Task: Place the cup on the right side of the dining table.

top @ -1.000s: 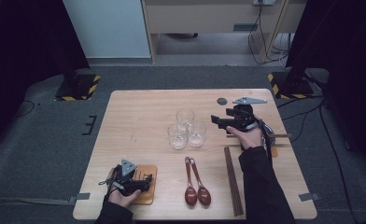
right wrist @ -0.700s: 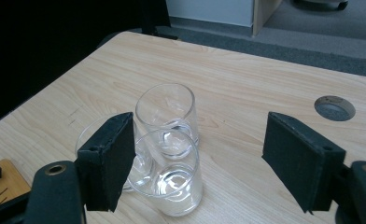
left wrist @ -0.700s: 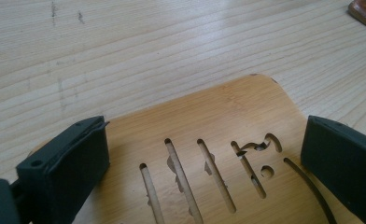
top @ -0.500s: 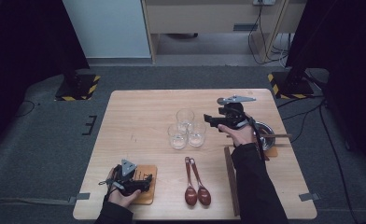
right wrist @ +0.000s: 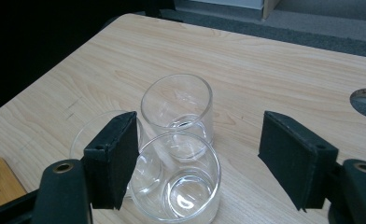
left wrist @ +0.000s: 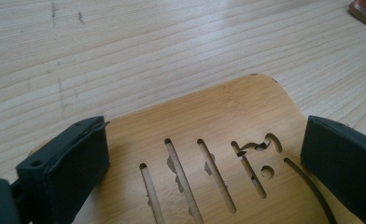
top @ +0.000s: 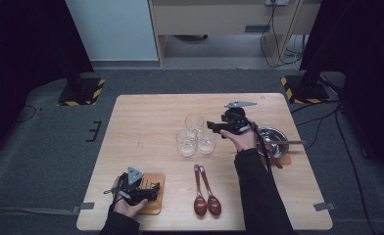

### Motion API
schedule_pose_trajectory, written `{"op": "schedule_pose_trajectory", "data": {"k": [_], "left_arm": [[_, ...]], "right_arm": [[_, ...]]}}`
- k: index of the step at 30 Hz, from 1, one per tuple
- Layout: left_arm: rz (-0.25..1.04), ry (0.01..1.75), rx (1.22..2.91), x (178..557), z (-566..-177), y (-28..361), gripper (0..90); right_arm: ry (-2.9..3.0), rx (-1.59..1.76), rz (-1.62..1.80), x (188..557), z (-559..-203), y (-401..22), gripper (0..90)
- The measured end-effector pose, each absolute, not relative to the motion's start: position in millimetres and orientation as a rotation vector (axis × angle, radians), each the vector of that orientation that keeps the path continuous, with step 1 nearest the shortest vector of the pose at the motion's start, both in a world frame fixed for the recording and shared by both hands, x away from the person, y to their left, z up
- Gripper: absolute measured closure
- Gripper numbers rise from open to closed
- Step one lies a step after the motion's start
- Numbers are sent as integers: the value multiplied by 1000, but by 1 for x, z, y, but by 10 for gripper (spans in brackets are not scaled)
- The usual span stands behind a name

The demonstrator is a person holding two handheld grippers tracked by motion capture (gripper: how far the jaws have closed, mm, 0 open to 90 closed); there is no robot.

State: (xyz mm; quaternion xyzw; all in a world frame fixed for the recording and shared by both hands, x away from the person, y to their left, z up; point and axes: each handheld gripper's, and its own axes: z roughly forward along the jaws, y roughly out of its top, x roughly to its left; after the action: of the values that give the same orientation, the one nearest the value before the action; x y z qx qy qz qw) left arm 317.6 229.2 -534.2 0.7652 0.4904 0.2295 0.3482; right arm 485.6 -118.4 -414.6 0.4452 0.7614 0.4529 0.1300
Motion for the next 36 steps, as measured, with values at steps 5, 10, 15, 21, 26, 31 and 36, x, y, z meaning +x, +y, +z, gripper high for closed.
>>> {"op": "schedule_pose_trajectory", "data": {"k": [5,10,15,21,26,31,36], "left_arm": [[591,1272,1982,318,-534,229,3],[590,1273,1981,318,-534,229,3],[587,1275,1979,317,-534,230,3],[585,1277,1977,317,-534,230,2],[587,1276,1979,318,-534,229,3],[584,1279,1975,317,-534,229,2],[583,1278,1976,317,-534,230,3]], "right_arm": [[2230,1296,1283,488,-419,-117,290],[2254,1288,1255,490,-423,-116,298],[2265,1291,1236,492,-427,-115,302],[2260,1311,1236,493,-433,-117,313],[2267,1324,1223,494,-439,-120,315],[2278,1327,1215,496,-444,-117,323],[2302,1332,1199,498,-448,-113,354]]}}
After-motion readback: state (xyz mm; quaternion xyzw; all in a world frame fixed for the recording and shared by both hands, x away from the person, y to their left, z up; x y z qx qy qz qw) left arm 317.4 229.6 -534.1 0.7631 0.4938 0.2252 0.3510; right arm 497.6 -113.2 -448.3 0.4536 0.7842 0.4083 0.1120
